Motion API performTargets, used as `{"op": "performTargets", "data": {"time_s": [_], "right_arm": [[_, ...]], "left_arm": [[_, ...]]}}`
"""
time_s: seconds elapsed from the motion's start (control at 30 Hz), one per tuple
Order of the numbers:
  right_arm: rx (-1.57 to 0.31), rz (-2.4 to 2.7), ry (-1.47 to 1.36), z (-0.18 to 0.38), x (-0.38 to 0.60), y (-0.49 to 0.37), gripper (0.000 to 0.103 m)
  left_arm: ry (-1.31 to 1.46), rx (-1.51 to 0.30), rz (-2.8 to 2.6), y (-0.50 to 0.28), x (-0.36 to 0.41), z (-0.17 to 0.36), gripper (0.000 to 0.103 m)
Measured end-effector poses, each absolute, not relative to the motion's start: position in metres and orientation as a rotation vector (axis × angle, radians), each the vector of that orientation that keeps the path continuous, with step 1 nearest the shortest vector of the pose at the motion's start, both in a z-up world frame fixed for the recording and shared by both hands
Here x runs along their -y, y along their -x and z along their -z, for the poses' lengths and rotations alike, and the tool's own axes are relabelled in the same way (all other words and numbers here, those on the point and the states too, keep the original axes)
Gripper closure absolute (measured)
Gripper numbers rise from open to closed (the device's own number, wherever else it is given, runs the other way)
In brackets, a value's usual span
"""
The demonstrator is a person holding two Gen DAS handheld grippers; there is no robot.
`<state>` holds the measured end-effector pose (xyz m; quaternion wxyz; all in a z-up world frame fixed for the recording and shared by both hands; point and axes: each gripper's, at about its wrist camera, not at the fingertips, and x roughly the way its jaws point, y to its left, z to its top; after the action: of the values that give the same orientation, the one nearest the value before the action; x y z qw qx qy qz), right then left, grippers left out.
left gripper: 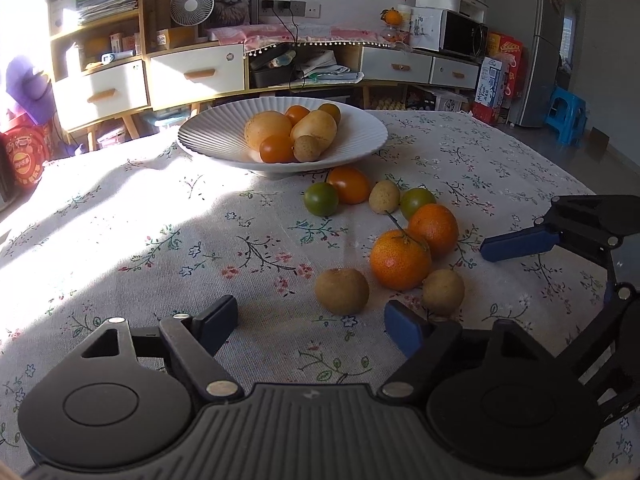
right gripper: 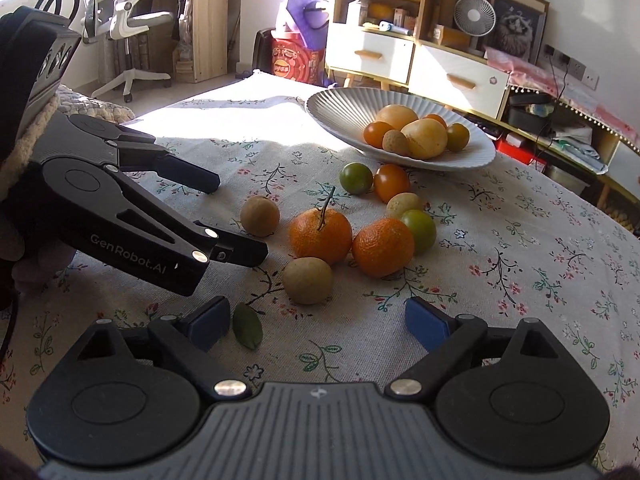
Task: Organize fruits
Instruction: 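Grasp a brown kiwi with the left gripper while the right gripper grasps another kiwi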
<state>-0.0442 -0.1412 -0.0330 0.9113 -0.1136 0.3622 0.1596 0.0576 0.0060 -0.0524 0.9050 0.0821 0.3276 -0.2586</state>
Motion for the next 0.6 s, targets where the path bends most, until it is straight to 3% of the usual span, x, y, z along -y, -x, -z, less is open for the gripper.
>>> {"op": "performTargets", "data": {"time_s": [0.6], "right_arm": [[-0.746,-0.359,0.235,0.0308,0.1365,0.0412,0.050]], "left_arm": [[-0.150,-0.694,0.575,-0.0628,0.0003,0.0481,0.069]]}}
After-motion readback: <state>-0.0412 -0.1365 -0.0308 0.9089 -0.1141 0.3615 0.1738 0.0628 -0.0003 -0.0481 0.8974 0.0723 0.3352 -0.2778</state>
